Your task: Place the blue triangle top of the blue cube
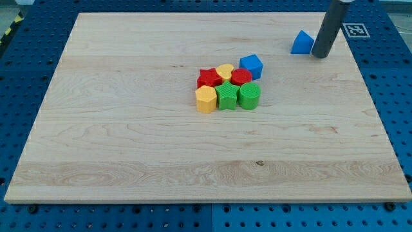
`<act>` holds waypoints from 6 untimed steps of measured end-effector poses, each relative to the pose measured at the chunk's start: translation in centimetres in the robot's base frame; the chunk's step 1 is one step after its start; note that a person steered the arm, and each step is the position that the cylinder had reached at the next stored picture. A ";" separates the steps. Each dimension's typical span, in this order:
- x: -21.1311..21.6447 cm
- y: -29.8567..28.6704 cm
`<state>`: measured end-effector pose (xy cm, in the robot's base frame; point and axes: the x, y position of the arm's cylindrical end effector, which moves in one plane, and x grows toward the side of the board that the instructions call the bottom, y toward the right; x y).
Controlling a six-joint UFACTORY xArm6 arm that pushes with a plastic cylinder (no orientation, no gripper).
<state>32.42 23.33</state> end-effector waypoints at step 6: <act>-1.6 -13.2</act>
